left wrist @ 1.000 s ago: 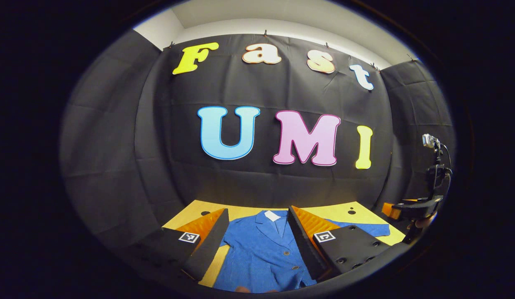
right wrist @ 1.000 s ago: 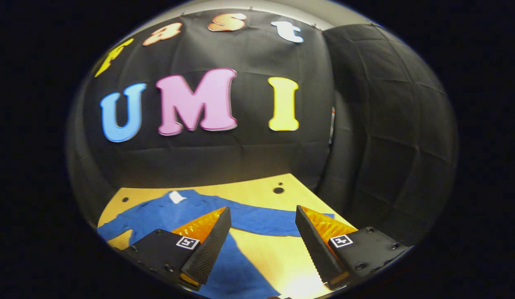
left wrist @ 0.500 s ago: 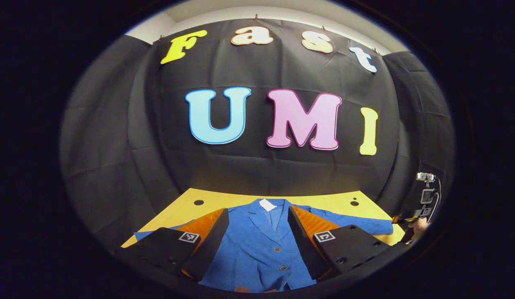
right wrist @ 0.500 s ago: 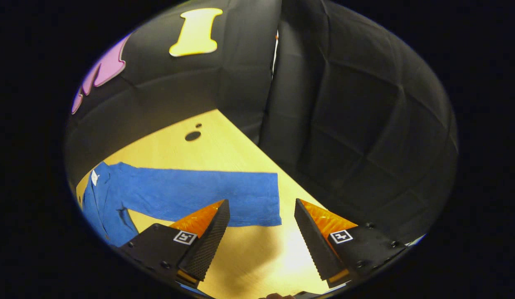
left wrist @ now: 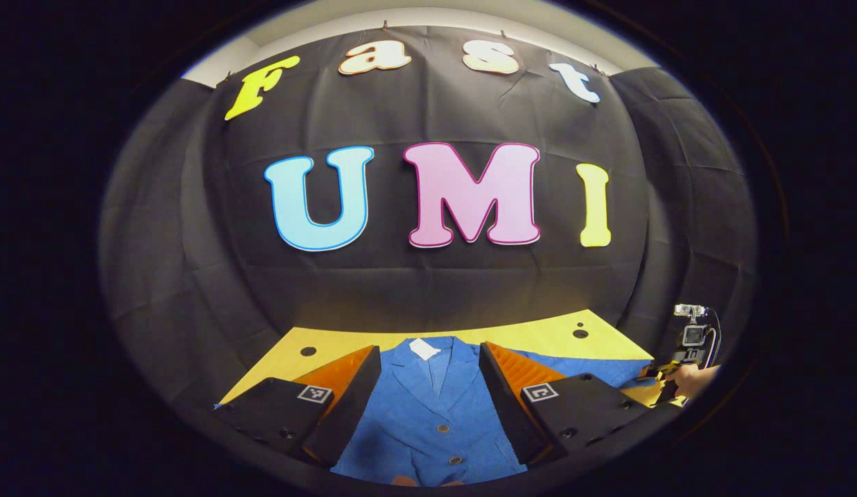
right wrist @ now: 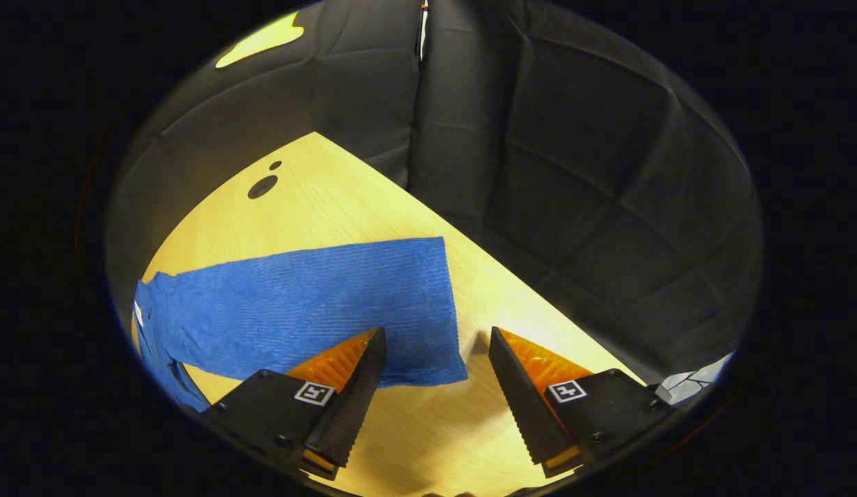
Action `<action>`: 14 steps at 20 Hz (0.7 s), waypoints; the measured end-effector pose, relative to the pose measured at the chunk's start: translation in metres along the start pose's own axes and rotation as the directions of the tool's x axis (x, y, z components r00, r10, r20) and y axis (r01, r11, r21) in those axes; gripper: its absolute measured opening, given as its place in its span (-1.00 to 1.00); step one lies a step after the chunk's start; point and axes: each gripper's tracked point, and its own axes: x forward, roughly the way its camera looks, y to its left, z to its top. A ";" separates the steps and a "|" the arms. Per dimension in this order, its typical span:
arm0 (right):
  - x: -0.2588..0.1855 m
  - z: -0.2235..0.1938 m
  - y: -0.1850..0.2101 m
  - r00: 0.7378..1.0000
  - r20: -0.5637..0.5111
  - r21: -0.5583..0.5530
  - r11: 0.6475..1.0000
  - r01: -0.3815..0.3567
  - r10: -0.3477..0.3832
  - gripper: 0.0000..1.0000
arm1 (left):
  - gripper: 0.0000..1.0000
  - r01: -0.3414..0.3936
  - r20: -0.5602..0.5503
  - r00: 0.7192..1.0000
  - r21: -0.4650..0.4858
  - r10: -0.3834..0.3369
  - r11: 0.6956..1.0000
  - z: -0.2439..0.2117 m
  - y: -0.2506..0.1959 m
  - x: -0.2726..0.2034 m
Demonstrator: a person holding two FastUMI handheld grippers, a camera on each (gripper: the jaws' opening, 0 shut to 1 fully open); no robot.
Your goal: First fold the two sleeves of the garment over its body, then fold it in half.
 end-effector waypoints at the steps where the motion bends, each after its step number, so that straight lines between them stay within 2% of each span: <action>1: -0.001 -0.002 0.004 1.000 -0.015 0.015 1.000 -0.015 0.016 0.92 | 0.64 0.004 -0.001 1.000 0.001 -0.004 1.000 0.000 -0.003 -0.002; 2: 0.001 0.002 0.006 1.000 -0.003 0.017 1.000 -0.020 0.020 0.55 | 0.62 0.007 0.000 1.000 0.000 -0.007 1.000 0.000 -0.004 -0.004; 3: 0.001 0.000 0.009 0.999 -0.011 0.013 0.999 -0.030 0.030 0.41 | 0.62 0.010 0.003 1.000 -0.005 -0.010 1.000 0.001 -0.004 -0.006; 4: 0.002 0.001 0.010 1.000 -0.003 0.003 1.000 -0.029 0.029 0.14 | 0.65 0.010 0.002 1.000 -0.010 -0.010 1.000 0.000 -0.003 -0.006; 5: 0.002 0.000 0.014 0.998 0.001 -0.002 0.998 -0.060 0.060 0.09 | 0.65 0.010 -0.003 1.000 -0.014 -0.010 1.000 0.000 -0.001 -0.007; 7: 0.003 0.000 0.017 0.999 -0.006 0.023 0.999 -0.049 0.049 -0.46 | 0.65 0.005 -0.010 1.000 -0.021 -0.005 1.000 -0.003 0.004 -0.009; 8: 0.003 0.000 0.022 0.996 -0.006 0.022 0.996 -0.084 0.085 -0.73 | 0.65 0.003 -0.014 1.000 -0.027 -0.004 1.000 -0.004 0.008 -0.010; 9: 0.005 0.001 0.031 0.991 -0.006 0.042 0.990 -0.132 0.133 -0.72 | 0.65 0.002 -0.018 1.000 -0.032 -0.003 1.000 -0.005 0.012 -0.012; 10: 0.003 0.000 0.043 0.980 -0.005 0.058 0.979 -0.196 0.197 -0.90 | 0.65 0.001 -0.022 1.000 -0.035 -0.001 0.999 -0.007 0.015 -0.014; 12: -0.002 0.001 0.050 0.973 0.004 0.074 0.970 -0.230 0.231 -0.98 | 0.65 -0.001 -0.028 1.000 -0.039 0.000 0.999 -0.009 0.022 -0.018; 14: -0.024 0.017 0.051 0.969 0.095 0.065 0.970 -0.233 0.226 -0.98 | 0.65 0.002 -0.028 1.000 -0.040 -0.003 0.999 -0.009 0.028 -0.023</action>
